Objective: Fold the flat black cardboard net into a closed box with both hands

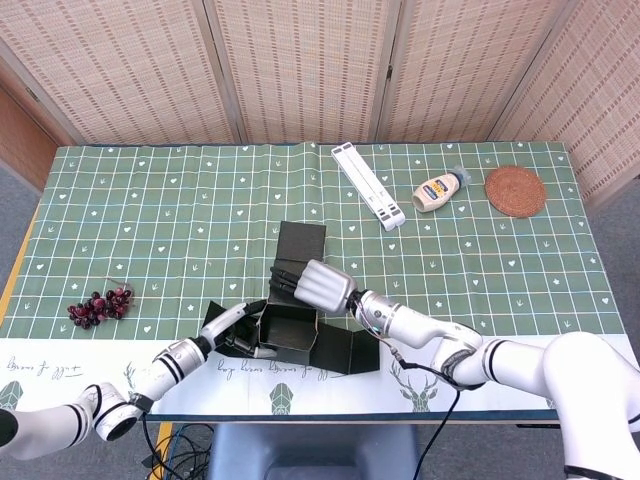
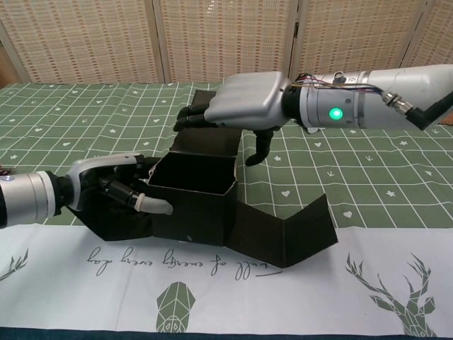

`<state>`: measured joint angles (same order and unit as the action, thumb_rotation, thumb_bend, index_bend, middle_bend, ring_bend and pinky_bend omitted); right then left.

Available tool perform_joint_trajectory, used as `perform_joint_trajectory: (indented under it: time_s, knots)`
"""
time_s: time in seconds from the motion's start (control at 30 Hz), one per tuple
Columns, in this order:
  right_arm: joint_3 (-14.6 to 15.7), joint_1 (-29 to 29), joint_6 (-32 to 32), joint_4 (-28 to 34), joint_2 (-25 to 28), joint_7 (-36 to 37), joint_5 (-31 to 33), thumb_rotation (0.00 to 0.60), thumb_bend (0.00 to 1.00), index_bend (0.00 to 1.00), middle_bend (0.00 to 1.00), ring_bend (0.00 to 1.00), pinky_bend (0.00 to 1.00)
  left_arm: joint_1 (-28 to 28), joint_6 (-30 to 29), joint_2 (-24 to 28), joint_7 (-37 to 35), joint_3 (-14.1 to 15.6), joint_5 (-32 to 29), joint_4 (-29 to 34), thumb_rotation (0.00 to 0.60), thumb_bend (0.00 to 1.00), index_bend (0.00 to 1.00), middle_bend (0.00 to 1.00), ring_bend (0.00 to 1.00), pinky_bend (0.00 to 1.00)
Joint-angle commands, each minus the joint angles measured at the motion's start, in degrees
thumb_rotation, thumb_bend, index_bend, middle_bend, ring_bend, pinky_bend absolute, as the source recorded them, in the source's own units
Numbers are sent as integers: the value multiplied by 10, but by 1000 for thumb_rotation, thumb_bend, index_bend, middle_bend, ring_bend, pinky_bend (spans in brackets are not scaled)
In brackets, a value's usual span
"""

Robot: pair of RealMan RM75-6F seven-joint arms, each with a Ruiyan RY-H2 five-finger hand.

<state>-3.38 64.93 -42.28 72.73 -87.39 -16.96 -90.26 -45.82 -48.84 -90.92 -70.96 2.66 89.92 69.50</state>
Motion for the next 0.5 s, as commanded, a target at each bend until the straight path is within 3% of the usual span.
perform_joint_trajectory:
  time_s: [0.03,0.17,0.27,0.37,0.5]
  knots:
    - [1,-15,-27,11,14,36,-5,600,214,0,0,736,991,3,-6,10,-5,-2,-2,7,600,120,230,252,653,936]
    - [3,-33,-66,19,25,85,-16,600,214,0,0,736,991,6,-14,24,-10,-2,-2,15,600,120,230,252,662,936]
    - [2,-47,-96,19,33,111,-22,600,214,0,0,736,991,9,-19,34,-15,-3,-3,22,600,120,230,252,787,936]
    - [-4,-63,-128,20,42,131,-21,600,214,0,0,736,991,10,-23,43,-22,-6,-4,29,600,120,230,252,826,936]
    - [-9,-92,-169,26,57,152,-14,600,214,0,0,736,991,10,-27,58,-50,-11,-7,40,600,120,230,252,659,936]
